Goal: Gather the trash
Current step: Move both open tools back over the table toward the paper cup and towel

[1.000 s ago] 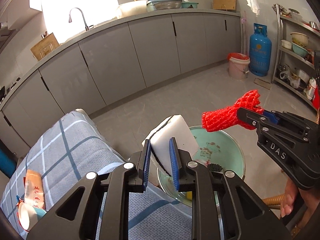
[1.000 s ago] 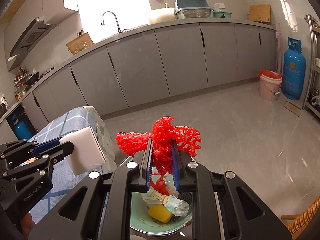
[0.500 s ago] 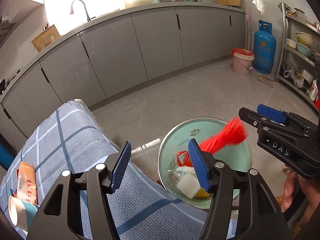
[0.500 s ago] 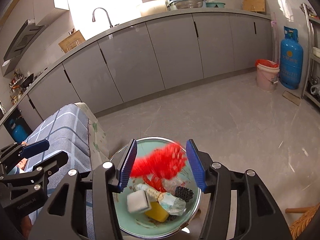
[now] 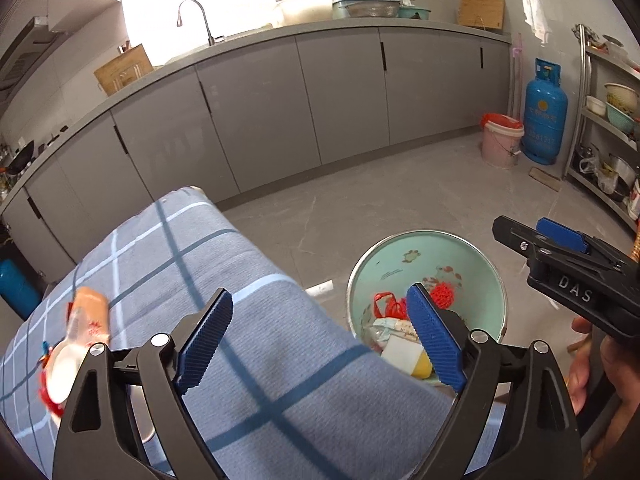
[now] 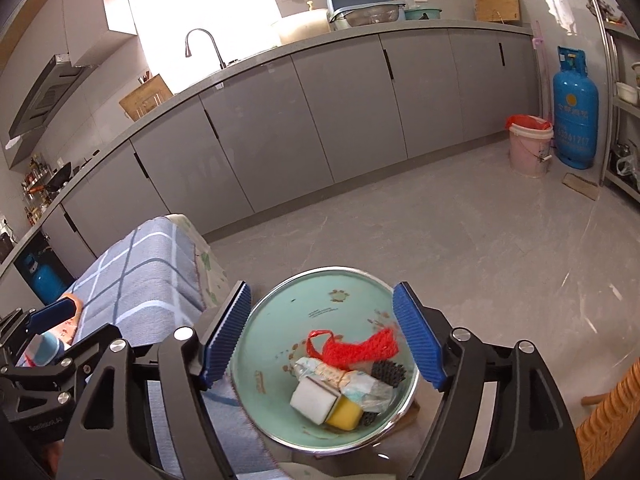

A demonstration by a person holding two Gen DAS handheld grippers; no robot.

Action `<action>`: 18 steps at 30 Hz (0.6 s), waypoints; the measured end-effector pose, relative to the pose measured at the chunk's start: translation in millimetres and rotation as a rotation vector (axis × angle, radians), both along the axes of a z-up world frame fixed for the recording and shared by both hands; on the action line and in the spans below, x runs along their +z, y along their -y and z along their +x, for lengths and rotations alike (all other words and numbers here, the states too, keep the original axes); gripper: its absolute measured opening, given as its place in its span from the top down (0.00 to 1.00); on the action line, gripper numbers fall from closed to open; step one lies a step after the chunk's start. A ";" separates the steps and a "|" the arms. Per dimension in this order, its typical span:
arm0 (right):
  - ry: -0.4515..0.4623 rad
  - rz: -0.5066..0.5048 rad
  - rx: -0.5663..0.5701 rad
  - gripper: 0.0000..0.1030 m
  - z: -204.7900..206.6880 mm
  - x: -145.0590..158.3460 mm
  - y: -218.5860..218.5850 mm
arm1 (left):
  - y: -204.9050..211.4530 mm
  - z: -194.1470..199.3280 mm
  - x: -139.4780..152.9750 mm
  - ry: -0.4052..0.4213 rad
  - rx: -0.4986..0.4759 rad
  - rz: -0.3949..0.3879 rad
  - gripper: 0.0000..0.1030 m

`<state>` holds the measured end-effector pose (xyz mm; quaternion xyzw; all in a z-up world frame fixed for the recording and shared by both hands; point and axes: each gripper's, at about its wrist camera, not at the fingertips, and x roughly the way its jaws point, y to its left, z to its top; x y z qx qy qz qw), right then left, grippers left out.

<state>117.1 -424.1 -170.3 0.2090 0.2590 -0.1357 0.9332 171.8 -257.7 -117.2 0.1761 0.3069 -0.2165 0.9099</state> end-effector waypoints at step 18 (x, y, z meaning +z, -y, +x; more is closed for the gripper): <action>0.044 -0.078 0.238 0.17 12.2 45.0 -144.6 | -185.2 -47.5 29.0 0.107 0.292 0.038 0.08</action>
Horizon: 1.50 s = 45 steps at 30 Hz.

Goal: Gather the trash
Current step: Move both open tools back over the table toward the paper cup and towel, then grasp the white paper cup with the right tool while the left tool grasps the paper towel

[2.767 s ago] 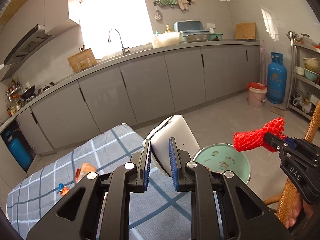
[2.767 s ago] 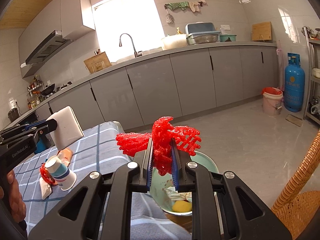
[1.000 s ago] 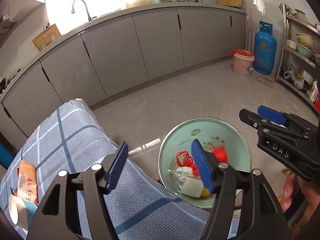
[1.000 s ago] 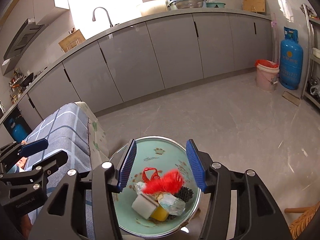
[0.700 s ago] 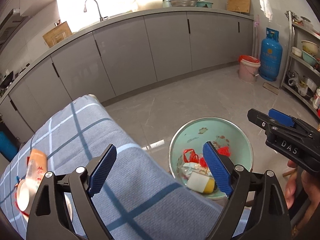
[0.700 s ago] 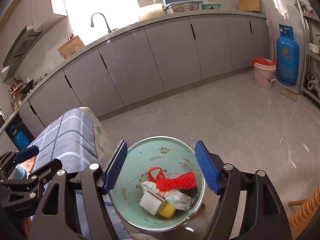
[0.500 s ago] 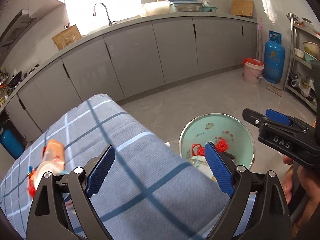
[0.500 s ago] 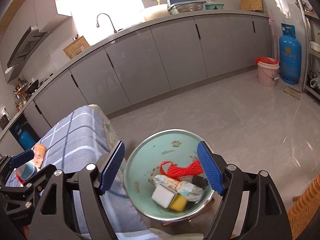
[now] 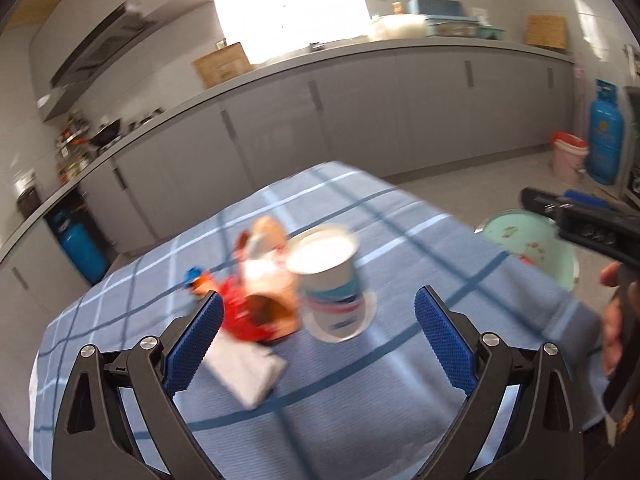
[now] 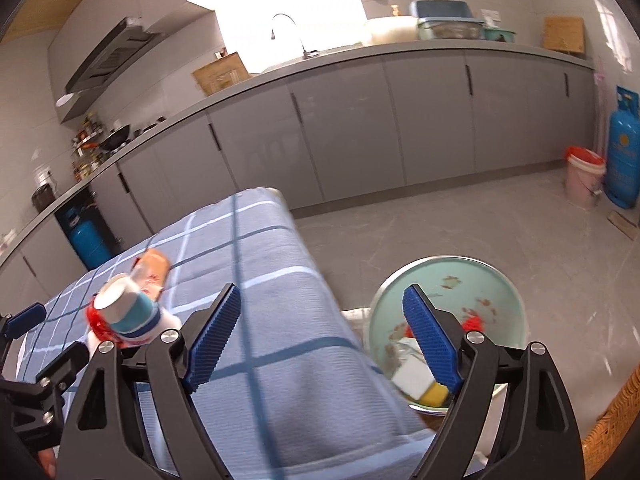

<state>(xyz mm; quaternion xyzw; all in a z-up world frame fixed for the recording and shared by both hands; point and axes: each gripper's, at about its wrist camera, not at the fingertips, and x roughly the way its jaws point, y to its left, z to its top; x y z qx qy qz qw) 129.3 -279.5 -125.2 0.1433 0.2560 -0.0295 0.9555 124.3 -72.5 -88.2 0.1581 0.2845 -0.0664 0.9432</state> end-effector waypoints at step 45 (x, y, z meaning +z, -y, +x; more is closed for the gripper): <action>-0.039 -0.158 0.191 0.45 25.4 2.8 -133.9 | -97.9 48.5 -43.9 -0.211 0.282 -0.179 0.07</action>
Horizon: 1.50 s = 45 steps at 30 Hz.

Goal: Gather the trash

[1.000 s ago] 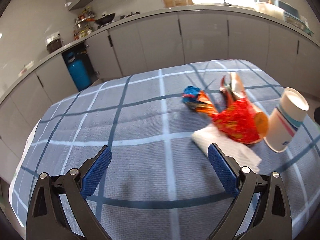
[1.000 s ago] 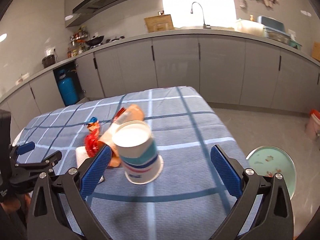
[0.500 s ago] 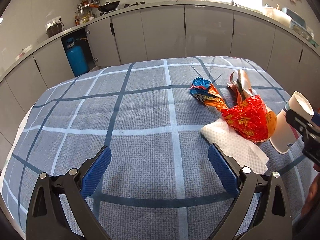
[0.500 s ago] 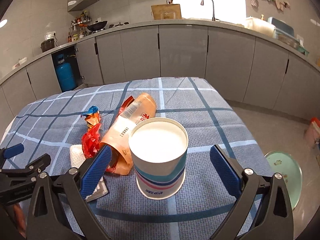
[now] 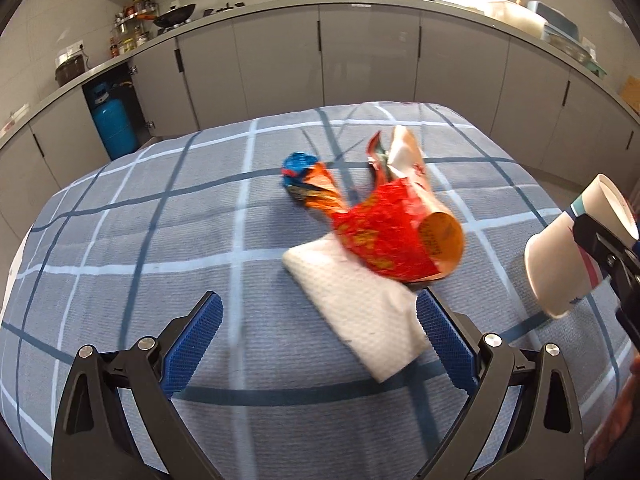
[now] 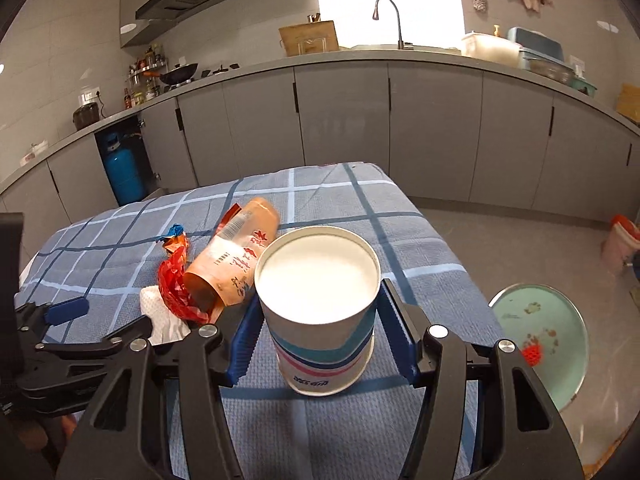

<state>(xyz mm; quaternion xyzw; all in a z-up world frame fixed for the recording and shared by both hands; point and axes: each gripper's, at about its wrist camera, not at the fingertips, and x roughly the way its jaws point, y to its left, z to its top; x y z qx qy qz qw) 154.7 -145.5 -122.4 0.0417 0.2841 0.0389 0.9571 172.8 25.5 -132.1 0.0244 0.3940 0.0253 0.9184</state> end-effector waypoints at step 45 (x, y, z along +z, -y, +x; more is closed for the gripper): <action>0.082 0.031 0.025 0.45 -65.0 19.1 6.1 | -22.5 -83.7 29.2 0.058 -0.083 0.067 0.85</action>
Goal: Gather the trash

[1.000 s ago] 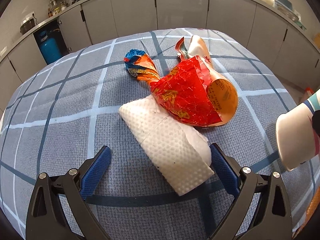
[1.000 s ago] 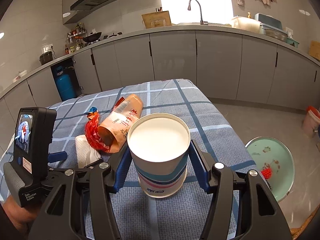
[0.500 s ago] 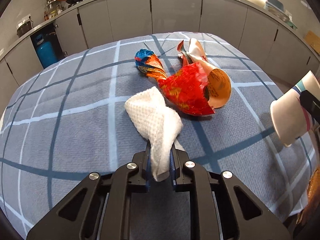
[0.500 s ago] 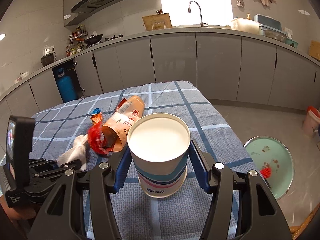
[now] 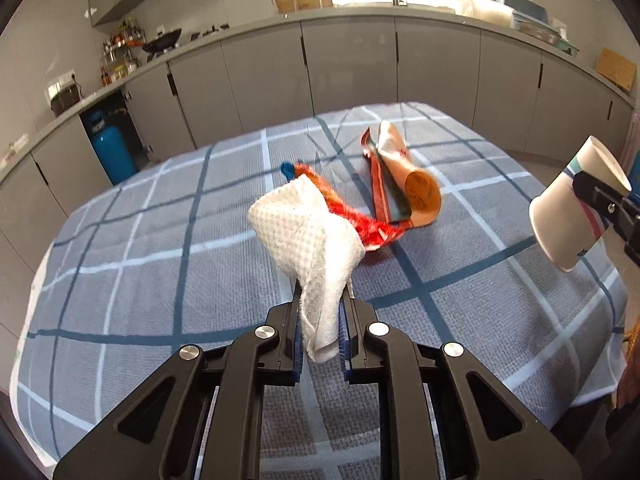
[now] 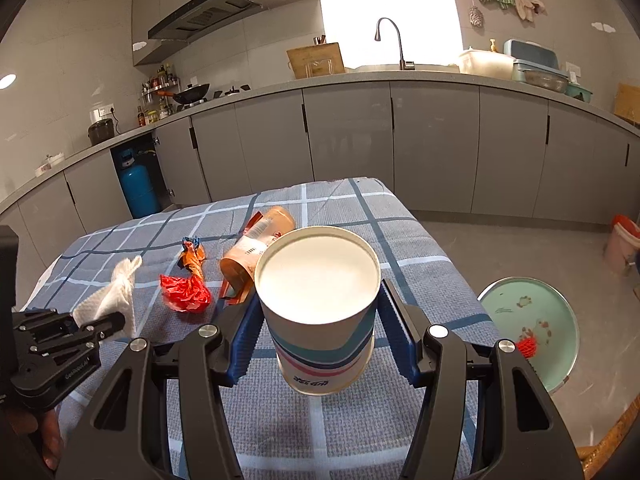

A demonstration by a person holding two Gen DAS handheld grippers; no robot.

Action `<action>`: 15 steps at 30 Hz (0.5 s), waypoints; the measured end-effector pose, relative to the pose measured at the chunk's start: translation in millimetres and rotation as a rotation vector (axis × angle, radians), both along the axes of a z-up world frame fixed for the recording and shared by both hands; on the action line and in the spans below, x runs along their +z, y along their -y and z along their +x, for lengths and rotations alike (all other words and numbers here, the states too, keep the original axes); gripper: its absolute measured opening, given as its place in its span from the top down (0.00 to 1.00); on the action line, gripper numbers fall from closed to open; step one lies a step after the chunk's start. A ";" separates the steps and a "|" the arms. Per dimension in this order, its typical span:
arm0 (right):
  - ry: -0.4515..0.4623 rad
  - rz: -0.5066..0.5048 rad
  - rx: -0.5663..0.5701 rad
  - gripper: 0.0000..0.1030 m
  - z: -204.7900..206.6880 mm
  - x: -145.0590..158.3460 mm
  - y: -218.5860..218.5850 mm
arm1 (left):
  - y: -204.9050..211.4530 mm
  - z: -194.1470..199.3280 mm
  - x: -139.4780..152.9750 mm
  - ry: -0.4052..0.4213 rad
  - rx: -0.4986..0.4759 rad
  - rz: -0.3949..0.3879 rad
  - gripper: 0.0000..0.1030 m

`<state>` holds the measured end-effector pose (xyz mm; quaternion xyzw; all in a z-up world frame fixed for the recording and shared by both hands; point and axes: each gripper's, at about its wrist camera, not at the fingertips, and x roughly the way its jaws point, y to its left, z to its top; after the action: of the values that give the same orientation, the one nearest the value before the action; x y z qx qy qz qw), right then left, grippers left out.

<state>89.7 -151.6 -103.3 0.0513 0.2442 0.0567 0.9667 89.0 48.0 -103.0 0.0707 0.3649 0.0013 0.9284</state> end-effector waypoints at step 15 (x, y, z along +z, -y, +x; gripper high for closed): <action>0.065 0.032 -0.052 0.45 -31.7 21.0 30.8 | 38.9 -14.7 44.4 0.103 -0.079 0.032 0.85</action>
<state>58.0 -182.4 -82.4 0.0712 0.2105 0.0374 0.9743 74.3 9.1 -58.6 0.0998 0.3135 -0.0260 0.9440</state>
